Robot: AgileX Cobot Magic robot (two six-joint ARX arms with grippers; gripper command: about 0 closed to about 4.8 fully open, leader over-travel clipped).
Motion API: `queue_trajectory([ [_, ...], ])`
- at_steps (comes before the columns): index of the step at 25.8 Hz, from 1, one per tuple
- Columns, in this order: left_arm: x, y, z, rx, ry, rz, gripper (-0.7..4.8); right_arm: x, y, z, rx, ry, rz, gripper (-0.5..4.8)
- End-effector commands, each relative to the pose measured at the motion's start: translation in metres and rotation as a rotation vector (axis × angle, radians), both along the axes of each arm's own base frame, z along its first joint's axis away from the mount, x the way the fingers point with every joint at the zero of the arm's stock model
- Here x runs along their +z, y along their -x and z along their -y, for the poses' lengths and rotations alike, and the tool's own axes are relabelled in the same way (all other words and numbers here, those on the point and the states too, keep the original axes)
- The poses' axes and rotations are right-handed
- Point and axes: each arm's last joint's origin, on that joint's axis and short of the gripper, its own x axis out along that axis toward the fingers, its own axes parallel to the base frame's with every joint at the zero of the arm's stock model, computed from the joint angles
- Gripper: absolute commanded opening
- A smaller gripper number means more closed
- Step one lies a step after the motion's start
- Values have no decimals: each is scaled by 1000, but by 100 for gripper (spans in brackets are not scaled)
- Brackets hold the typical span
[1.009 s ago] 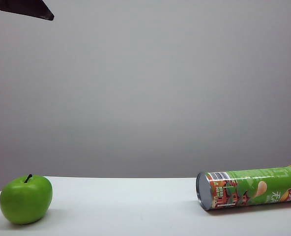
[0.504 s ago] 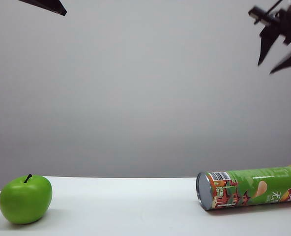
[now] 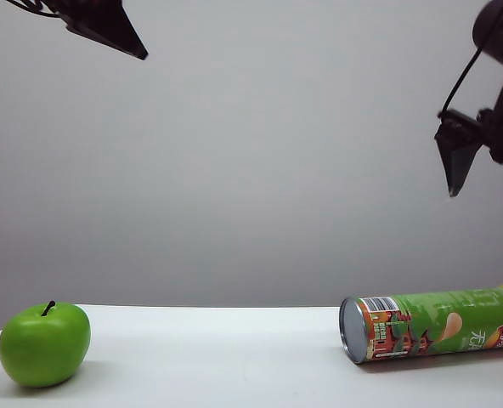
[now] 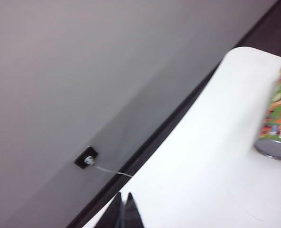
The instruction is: Pick up the green bucket of chips from the desk, place it near the apple, and finally stand it up.
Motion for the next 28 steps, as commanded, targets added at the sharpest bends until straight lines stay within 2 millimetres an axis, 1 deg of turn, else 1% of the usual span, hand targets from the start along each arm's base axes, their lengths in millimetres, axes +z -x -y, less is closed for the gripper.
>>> queue_trajectory([
  [1, 0, -2, 5, -14, 2, 7, -5, -1, -2, -2, -53, -53, 2, 479],
  [5, -3, -3, 12, -35, 0, -3, -5, -9, -9, -4, -70, -117, 4, 479],
  [7, -3, -2, 15, -44, 0, -3, -5, -19, -15, -4, -62, -129, -12, 479],
  [9, -3, -2, 15, -43, 1, -8, -5, -26, -16, -4, -38, -156, -42, 479],
  [13, -4, -1, 15, -42, -2, -19, -5, -24, -8, 0, -17, -145, -108, 479],
  [14, -4, -1, 15, -41, -2, -20, -5, -22, -3, 0, -19, -139, -139, 479],
  [17, -4, -2, 15, -41, 1, -17, -5, -20, 4, 2, -30, -96, -177, 479],
  [23, -4, -2, 15, -40, 2, -15, -5, -26, -2, 7, -94, -106, -162, 479],
  [28, -4, -2, 15, -41, 5, -8, -5, -38, -10, 7, -108, -126, -171, 479],
])
